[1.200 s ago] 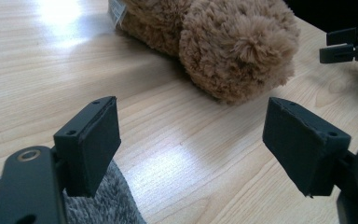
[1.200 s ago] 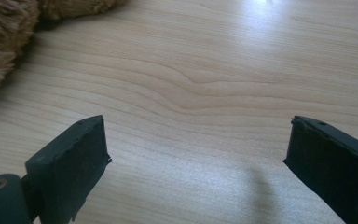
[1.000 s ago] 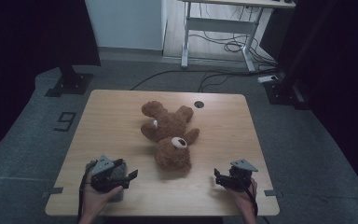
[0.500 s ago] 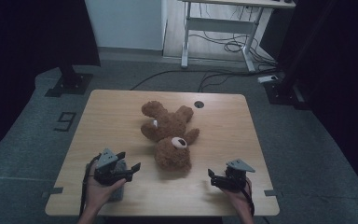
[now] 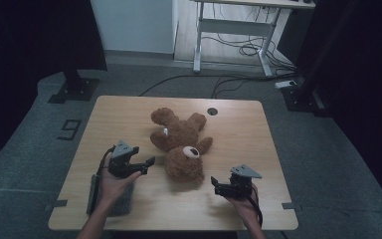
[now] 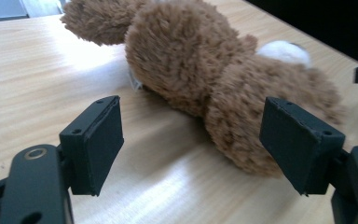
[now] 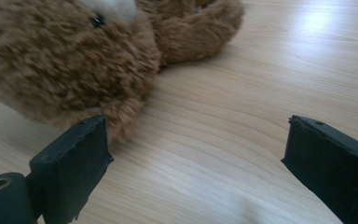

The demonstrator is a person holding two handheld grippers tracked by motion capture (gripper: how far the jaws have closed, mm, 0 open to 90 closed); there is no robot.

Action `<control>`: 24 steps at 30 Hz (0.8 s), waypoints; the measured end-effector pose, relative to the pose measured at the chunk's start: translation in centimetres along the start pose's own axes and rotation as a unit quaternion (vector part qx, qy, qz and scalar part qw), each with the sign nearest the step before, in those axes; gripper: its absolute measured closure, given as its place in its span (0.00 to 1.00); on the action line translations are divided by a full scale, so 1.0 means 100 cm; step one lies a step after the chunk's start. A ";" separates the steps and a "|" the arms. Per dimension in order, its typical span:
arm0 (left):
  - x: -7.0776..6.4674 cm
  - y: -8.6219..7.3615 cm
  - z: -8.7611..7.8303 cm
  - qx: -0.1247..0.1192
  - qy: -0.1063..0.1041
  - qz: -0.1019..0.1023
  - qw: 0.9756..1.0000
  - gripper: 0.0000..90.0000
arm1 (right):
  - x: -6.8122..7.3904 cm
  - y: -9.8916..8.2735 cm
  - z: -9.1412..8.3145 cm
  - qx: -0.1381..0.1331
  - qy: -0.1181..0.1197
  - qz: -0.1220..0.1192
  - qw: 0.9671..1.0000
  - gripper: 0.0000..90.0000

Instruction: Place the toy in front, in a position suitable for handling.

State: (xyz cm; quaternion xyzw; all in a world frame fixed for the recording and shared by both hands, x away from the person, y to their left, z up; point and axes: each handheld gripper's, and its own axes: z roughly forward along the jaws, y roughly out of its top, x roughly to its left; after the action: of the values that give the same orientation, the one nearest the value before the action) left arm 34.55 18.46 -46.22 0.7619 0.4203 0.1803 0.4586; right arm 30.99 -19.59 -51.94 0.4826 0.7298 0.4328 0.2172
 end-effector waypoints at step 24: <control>0.012 0.036 0.067 0.012 -0.026 -0.001 1.000 0.20 | 0.058 0.040 0.041 -0.006 0.067 -0.016 0.998 0.00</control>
State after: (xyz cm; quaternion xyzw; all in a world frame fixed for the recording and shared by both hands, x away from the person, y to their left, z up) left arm 41.42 14.91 -46.72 0.7716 0.4110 0.1544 0.4603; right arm 33.55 -12.08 -50.20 0.4391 0.7479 0.4650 0.1777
